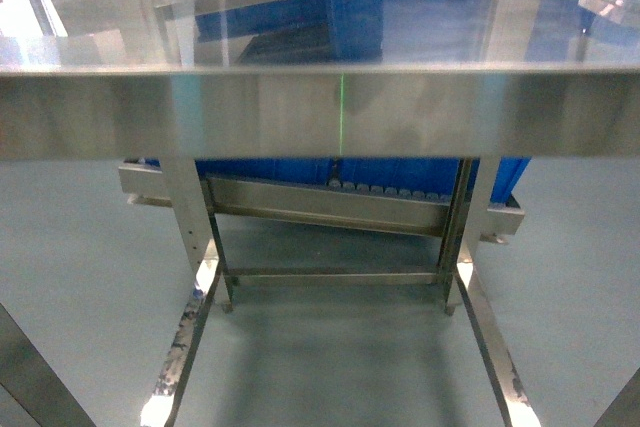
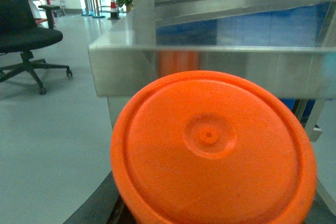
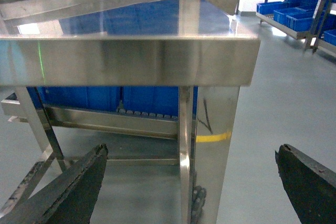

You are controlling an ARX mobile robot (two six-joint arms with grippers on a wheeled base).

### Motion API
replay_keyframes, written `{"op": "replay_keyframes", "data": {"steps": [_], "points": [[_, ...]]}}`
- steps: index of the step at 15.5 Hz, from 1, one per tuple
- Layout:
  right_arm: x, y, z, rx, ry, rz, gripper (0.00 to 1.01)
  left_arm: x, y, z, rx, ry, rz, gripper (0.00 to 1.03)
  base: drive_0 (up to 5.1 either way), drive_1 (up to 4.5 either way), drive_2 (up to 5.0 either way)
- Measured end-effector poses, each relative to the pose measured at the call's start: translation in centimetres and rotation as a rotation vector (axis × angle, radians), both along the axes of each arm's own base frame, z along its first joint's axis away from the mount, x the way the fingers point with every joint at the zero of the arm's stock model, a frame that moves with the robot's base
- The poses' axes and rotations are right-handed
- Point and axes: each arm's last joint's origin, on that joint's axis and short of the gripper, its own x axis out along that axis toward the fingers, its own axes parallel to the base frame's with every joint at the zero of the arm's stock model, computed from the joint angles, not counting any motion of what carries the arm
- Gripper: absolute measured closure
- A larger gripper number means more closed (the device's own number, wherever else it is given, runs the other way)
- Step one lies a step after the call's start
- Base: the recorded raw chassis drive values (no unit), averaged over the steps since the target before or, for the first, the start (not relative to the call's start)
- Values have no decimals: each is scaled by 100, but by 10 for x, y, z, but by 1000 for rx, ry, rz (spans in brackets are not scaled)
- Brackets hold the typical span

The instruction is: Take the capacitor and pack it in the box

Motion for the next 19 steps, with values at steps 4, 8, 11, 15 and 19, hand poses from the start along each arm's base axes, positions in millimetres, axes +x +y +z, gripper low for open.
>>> {"op": "replay_keyframes", "data": {"steps": [4,8,11,15,19], "points": [[0,0,0,-1,0,0,3,0,0,0,0,0,-1,59,0,0,0],[0,0,0,-1,1,0,3,0,0,0,2,0,0,59,0,0,0],[0,0,0,0,2,0,3,0,0,0,7,2,-1,59,0,0,0],[0,0,0,0,1,0,3,0,0,0,8,0,0,59,0,0,0],[0,0,0,0,0,0,3,0,0,0,9,0,0,59,0,0,0]]}}
